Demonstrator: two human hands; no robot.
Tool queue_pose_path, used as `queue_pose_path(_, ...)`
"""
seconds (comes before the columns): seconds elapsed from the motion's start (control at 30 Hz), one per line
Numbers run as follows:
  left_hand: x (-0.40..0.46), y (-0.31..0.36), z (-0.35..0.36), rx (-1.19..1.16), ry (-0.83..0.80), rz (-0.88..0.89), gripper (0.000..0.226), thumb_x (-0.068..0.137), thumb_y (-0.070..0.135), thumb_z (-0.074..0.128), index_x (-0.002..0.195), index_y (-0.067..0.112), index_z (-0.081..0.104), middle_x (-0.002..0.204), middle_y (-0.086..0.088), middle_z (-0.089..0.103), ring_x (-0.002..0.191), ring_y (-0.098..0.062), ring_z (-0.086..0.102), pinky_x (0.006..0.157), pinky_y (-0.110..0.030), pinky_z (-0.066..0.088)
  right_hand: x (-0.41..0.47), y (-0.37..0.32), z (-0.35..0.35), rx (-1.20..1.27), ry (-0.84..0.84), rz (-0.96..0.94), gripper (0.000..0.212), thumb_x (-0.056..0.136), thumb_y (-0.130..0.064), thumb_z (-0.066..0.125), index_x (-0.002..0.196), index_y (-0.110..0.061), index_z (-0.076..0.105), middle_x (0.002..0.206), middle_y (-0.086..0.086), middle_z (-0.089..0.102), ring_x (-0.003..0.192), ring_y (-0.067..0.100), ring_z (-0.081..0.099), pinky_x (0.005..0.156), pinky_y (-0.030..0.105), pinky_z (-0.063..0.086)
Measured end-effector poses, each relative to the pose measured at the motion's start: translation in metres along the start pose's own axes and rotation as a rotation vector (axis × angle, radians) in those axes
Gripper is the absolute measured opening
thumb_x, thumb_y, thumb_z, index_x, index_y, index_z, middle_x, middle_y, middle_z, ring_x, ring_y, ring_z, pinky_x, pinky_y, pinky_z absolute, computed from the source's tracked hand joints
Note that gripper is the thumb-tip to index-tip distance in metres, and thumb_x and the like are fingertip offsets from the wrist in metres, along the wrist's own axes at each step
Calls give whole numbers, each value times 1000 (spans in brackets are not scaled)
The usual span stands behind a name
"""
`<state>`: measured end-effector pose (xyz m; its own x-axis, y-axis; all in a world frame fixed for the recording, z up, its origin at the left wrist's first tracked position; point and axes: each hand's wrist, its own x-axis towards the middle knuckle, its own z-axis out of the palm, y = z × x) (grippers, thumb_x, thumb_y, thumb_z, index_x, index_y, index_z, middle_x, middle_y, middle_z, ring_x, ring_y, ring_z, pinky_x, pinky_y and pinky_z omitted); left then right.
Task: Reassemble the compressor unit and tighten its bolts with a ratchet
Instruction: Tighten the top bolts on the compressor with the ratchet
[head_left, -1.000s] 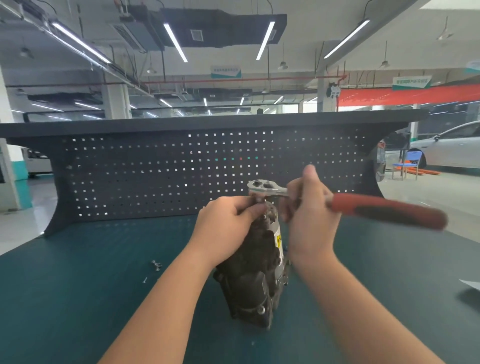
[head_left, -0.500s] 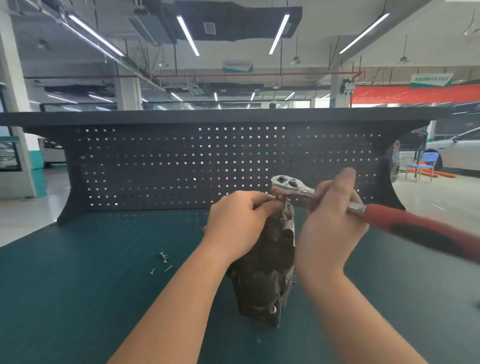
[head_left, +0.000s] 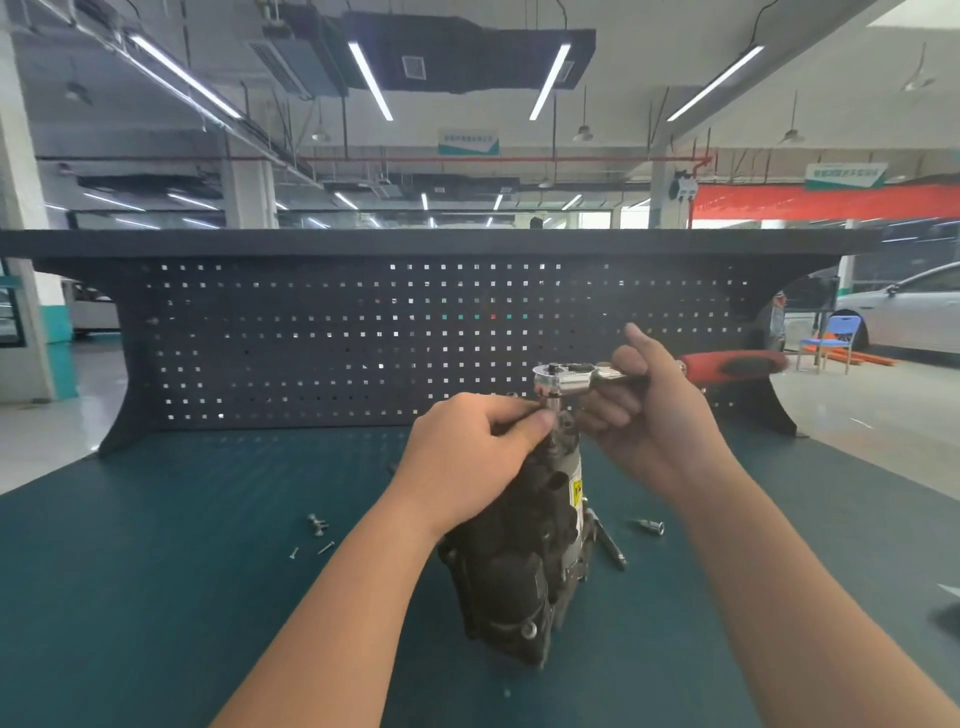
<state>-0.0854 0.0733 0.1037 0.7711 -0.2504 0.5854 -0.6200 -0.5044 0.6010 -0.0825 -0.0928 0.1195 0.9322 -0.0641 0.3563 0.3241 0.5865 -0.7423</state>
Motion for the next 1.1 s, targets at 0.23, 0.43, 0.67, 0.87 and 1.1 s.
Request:
queue_pose_path(0.23, 3, -3, 3, 2, 49, -29, 6, 90, 46, 62, 89, 46, 68, 90, 41, 60, 97, 0, 62, 81, -8, 37, -10, 16, 14, -48, 281, -377, 55, 98, -36, 48, 44, -24, 46, 48, -10, 32, 40, 11, 26, 41, 20, 27)
queue_pose_path(0.43, 6, -6, 2, -55, 28, -49, 9, 91, 43, 63, 88, 47, 70, 90, 31, 69, 94, 2, 63, 88, -20, 47, -41, 43, 40, -348, 510, -882, 47, 95, -37, 42, 51, -20, 45, 45, -14, 45, 44, -2, 42, 50, 8, 34)
queue_pose_path(0.67, 0, -2, -2, -195, -77, -41, 14, 91, 42, 64, 87, 52, 72, 94, 28, 72, 100, 4, 65, 101, -36, 48, -25, 20, 13, -300, 278, -609, 52, 95, -38, 46, 45, -25, 49, 45, -11, 39, 40, 4, 34, 42, 16, 30)
queue_pose_path(0.87, -2, 4, 2, -137, -33, -25, 11, 78, 52, 74, 88, 48, 74, 90, 33, 70, 94, 15, 62, 97, -26, 49, 9, -6, -10, 25, -135, 78, 52, 97, -40, 45, 47, -24, 46, 39, -7, 23, 32, 6, 23, 38, 19, 26)
queue_pose_path(1.1, 2, 9, 7, -5, 45, -62, 15, 72, 59, 73, 84, 53, 72, 78, 30, 70, 82, 13, 60, 77, -18, 48, -17, 10, 11, -171, 278, -372, 51, 97, -38, 48, 48, -24, 43, 45, -9, 28, 39, 10, 26, 42, 21, 27)
